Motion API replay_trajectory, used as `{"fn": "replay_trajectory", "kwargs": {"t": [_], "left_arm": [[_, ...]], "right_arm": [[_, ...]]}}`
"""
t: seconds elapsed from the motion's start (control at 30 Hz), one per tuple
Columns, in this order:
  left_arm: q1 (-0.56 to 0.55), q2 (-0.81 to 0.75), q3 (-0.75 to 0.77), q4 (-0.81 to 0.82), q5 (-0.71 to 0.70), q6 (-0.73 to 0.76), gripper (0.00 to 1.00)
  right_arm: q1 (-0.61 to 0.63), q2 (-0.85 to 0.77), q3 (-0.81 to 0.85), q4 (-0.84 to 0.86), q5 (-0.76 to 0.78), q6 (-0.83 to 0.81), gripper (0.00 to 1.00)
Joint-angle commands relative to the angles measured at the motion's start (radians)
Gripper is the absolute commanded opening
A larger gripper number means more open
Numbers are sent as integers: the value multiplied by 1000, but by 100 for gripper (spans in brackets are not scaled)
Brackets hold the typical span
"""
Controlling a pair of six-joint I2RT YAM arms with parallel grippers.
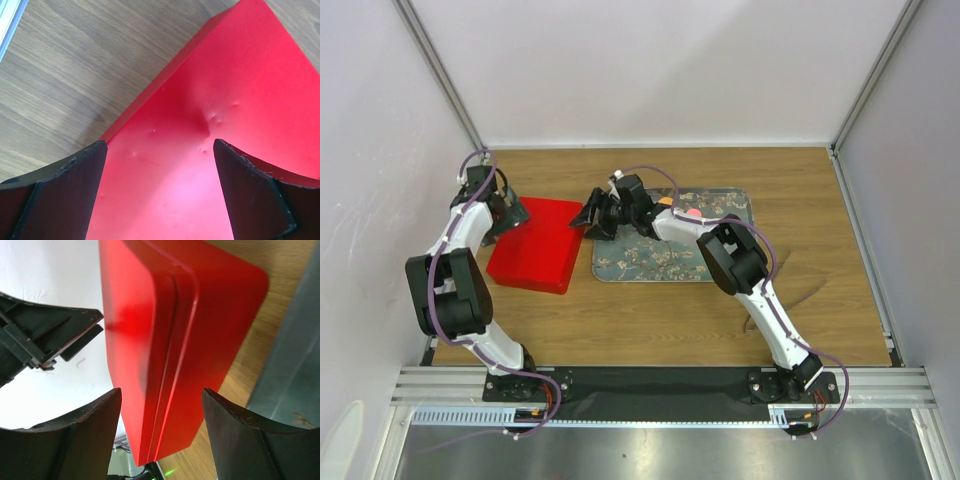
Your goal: Pack the cookies
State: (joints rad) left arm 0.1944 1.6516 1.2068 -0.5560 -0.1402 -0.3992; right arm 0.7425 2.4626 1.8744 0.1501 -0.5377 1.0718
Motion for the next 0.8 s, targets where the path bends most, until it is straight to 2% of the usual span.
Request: {"fn": "replay_trajectory", "kwargs": {"t": [0.0, 0.47, 0.77], "left_arm": [[-12, 4, 27, -4, -18, 25, 93], [-52, -9, 8, -16, -10, 30, 93], [-81, -19, -6, -22, -4, 23, 93]], "right_arm": [[8, 15, 49, -26, 15, -18, 71], [21, 58, 129, -84, 31, -35, 68], [23, 82, 187, -130, 39, -46, 54]]}}
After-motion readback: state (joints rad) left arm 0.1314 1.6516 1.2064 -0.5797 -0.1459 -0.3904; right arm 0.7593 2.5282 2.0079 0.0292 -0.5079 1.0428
